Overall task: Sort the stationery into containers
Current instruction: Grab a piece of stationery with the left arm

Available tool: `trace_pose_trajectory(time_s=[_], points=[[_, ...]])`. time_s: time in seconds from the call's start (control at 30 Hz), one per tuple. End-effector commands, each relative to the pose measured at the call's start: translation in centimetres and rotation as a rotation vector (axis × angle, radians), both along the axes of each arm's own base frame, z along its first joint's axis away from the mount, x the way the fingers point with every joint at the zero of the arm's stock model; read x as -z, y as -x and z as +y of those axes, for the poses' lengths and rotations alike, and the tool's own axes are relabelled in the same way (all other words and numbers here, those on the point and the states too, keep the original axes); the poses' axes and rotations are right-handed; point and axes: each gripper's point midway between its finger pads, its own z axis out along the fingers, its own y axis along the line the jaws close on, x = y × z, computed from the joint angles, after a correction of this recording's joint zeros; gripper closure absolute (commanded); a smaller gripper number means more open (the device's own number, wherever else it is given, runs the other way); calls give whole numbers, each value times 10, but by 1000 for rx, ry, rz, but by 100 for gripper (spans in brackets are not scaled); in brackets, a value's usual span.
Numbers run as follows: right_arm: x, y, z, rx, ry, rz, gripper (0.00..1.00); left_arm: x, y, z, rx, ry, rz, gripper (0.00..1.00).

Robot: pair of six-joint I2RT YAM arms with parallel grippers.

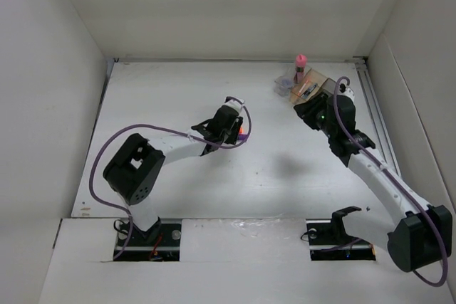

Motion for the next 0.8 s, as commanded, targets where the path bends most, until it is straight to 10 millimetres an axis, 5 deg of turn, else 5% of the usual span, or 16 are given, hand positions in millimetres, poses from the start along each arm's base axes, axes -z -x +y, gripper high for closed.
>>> trace_pose_trajectory(time_s=[0.0,0.3,0.77], points=[[-14,3,9,-41,-25,-60,59,-4,-13,-1,5,-45,-16,60],[-16,7,8,-51,-34,-67,57,7,-12,-17,81,-44,29,57],[-14,8,11,-68,-40,-66,57,24,-17,-15,109,-19,85,57]])
